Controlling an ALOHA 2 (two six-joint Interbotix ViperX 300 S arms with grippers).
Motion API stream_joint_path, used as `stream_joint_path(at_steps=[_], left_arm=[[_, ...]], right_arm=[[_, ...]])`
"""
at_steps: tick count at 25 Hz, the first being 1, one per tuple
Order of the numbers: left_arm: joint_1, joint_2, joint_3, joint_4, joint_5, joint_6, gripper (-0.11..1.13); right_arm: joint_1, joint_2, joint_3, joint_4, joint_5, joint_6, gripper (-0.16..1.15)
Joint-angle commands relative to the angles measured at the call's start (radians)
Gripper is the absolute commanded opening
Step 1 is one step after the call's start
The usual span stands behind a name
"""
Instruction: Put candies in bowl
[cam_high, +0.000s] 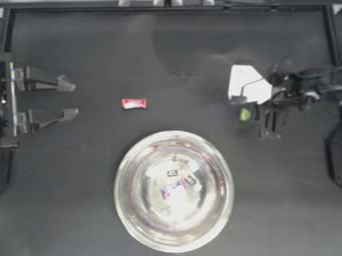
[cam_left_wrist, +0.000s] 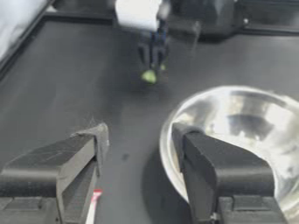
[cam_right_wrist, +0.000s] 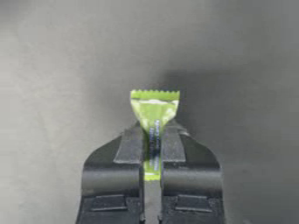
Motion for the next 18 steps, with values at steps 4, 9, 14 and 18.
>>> stream_joint_path(at_steps=[4, 9, 14, 18], left_arm=[[0.000, 0.003, -0.012, -0.003, -0.003, -0.002, 0.85], [0.000, 0.003, -0.012, -0.003, -0.003, -0.002, 0.85], [0.000, 0.002, -0.012, -0.005, -0.003, -0.002, 0.85], [0.000, 0.003, -0.012, -0.005, -0.002, -0.002, 0.85]], right_arm=[[0.025, -0.209, -0.086, 0.064, 0.012, -0.003, 0.20], [0.121, -0.232, -0.176, 0.098, 0.000, -0.002, 0.20], [0.236, -0.163, -0.256, 0.117, -0.058, -0.002, 0.20], [0.310, -0.066, -0.327, 0.118, -0.084, -0.003, 0.20]])
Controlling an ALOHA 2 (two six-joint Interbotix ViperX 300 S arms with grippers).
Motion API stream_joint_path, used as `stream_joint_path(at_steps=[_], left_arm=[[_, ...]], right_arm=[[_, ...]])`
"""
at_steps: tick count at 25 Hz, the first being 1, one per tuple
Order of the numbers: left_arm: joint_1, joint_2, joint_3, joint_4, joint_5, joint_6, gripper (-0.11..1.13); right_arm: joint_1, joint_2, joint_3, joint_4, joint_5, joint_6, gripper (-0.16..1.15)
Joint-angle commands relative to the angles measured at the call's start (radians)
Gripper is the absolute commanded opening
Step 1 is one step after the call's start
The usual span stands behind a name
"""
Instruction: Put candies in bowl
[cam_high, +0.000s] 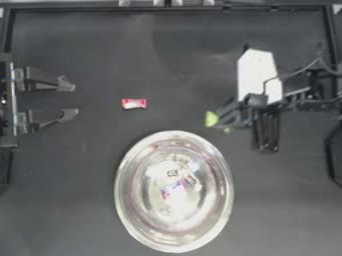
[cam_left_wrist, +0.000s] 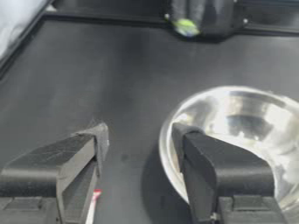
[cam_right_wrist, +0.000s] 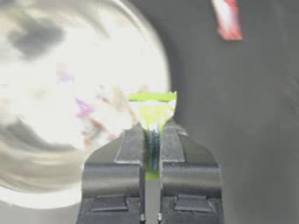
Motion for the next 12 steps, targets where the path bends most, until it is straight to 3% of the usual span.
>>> stream_joint_path(at_steps=[1, 6, 12], left_arm=[[0.000, 0.003, -0.012, -0.002, 0.000, -0.002, 0.85], [0.000, 0.003, -0.012, -0.002, 0.002, -0.002, 0.85], [0.000, 0.003, -0.012, -0.003, 0.006, 0.000, 0.85]], right_arm=[[0.054, 0.072, -0.084, 0.005, -0.020, -0.002, 0.20], [0.120, 0.199, -0.155, 0.005, -0.041, -0.003, 0.20], [0.141, 0.281, -0.158, 0.043, -0.117, -0.003, 0.21]])
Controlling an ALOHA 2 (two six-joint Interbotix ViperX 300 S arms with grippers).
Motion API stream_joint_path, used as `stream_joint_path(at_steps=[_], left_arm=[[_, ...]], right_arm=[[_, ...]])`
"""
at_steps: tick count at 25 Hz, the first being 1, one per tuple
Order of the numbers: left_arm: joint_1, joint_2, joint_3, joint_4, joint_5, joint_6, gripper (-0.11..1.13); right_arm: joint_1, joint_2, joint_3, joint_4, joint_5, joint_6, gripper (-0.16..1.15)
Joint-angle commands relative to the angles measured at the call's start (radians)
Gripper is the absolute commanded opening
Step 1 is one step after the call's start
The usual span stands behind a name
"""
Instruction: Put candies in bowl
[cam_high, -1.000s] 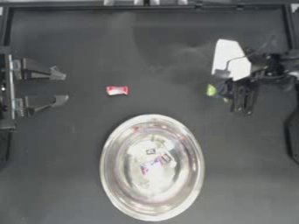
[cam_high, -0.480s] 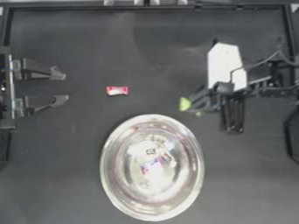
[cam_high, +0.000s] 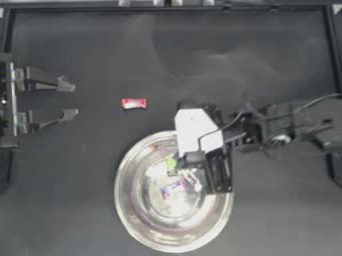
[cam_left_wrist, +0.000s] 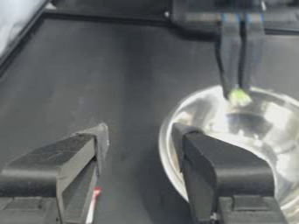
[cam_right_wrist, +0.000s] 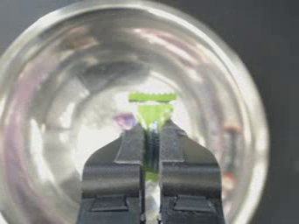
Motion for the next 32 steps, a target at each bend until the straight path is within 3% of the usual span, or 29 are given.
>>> stream_joint_path(at_steps=[1, 4, 6, 8, 12, 13, 17, 23, 32], left_arm=[[0.002, 0.002, -0.012, -0.002, 0.002, 0.000, 0.85], [0.000, 0.003, -0.012, -0.002, 0.003, 0.000, 0.85], [0.000, 0.003, -0.012, 0.000, 0.002, 0.000, 0.85], [0.002, 0.003, -0.012, 0.000, 0.003, 0.000, 0.85], [0.000, 0.002, -0.011, -0.002, 0.003, 0.000, 0.85], [0.002, 0.003, -0.011, 0.000, 0.003, 0.000, 0.85], [0.002, 0.002, -0.003, 0.000, 0.003, 0.000, 0.85], [0.002, 0.000, 0.000, 0.000, 0.009, 0.000, 0.85], [0.002, -0.020, -0.008, 0.000, 0.055, 0.000, 0.86]], right_arm=[[0.002, 0.009, -0.018, 0.032, -0.031, -0.003, 0.22], [0.002, 0.021, -0.011, 0.040, -0.032, -0.005, 0.27], [0.002, 0.029, -0.005, 0.034, -0.034, -0.009, 0.37], [0.002, 0.041, -0.003, 0.032, -0.035, -0.009, 0.54], [0.002, 0.064, -0.003, 0.034, -0.051, -0.009, 1.06], [0.002, 0.064, -0.002, 0.032, -0.054, -0.009, 1.10], [-0.002, 0.046, 0.003, 0.029, -0.067, -0.009, 0.97], [-0.017, -0.074, 0.057, 0.006, -0.133, -0.009, 0.98], [-0.074, -0.345, 0.259, -0.025, -0.345, -0.009, 0.98]])
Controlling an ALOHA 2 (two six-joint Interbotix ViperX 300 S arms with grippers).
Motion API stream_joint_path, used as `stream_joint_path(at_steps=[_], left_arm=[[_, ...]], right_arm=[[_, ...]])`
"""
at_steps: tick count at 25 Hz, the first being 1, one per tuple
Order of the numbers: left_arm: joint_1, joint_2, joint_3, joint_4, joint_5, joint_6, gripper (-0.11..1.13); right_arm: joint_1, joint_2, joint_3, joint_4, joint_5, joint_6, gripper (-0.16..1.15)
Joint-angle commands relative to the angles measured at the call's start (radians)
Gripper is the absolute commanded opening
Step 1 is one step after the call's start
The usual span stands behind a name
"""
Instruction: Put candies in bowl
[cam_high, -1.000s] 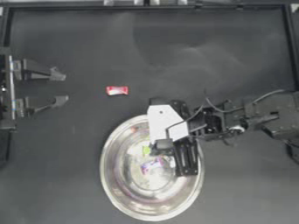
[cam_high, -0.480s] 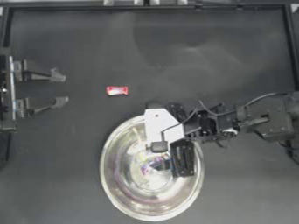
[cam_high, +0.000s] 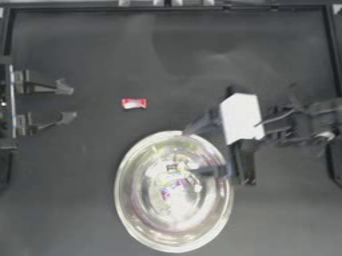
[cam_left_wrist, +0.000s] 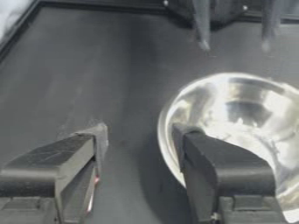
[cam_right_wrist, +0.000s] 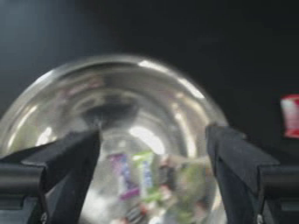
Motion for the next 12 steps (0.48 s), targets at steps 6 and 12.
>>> stream_joint_path(at_steps=[6, 12], left_arm=[[0.002, -0.014, -0.028, 0.000, 0.038, 0.000, 0.86], [0.012, -0.020, -0.029, 0.000, 0.044, 0.000, 0.86]], right_arm=[[-0.040, -0.245, 0.140, -0.029, -0.110, -0.002, 0.98], [-0.064, -0.425, 0.279, -0.041, -0.201, 0.000, 0.98]])
